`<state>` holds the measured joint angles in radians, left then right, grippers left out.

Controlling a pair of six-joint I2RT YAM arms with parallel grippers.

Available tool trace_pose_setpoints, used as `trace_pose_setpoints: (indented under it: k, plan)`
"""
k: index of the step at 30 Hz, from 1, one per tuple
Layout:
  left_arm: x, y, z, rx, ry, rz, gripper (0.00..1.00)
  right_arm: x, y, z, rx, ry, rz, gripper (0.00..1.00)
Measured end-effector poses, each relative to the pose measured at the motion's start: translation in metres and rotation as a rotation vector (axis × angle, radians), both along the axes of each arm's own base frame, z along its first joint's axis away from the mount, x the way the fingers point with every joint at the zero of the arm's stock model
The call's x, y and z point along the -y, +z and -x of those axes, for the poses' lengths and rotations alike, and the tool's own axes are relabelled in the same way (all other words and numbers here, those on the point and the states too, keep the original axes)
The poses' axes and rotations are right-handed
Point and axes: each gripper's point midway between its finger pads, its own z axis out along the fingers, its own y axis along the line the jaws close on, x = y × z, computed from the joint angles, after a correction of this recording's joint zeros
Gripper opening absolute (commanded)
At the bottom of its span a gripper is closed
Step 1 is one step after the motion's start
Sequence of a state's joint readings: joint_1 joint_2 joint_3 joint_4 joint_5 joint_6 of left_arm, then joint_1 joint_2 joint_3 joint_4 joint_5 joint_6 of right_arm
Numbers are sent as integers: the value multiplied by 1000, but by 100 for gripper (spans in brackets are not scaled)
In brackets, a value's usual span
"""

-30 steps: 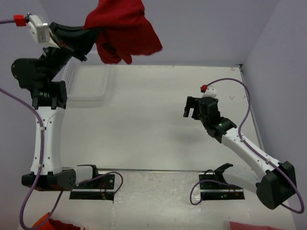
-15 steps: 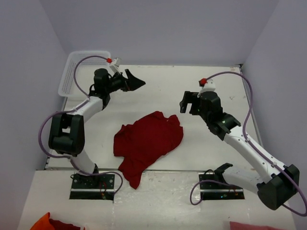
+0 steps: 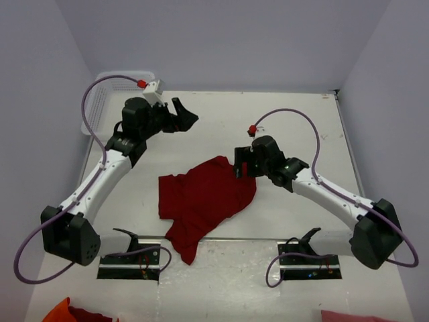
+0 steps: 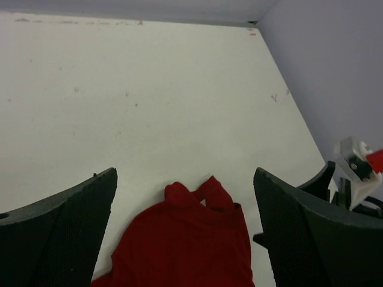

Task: Fold and stack the t-shirts
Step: Move the tshirt to the center of the board, then flatten out the tshirt

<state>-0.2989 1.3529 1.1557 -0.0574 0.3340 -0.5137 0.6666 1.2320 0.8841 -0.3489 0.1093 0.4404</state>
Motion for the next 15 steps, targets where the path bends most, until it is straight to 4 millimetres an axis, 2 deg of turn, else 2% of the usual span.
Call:
trace_pose_setpoints:
  k: [2, 3, 4, 7, 10, 12, 15]
  plan:
    - [-9, -9, 17, -25, 27, -20, 91, -3, -15, -3, -40, -5, 23, 81]
    - [-14, -21, 24, -54, 42, -35, 89, -5, -30, -6, -76, -5, 50, 79]
    - [-19, -36, 30, -88, 56, -53, 86, -8, -41, -8, -106, -2, 69, 78]
    - [-29, -86, 49, -217, 78, -105, 85, -18, -71, -16, -186, 10, 116, 77]
    - [-37, -124, 68, -326, 88, -149, 85, -30, -86, -30, -219, 19, 145, 76]
    - [-41, -134, 77, -354, 92, -161, 86, -40, -87, -43, -214, 27, 148, 76]
    - [-44, -131, 85, -346, 95, -159, 86, -54, -84, -62, -190, 37, 144, 76]
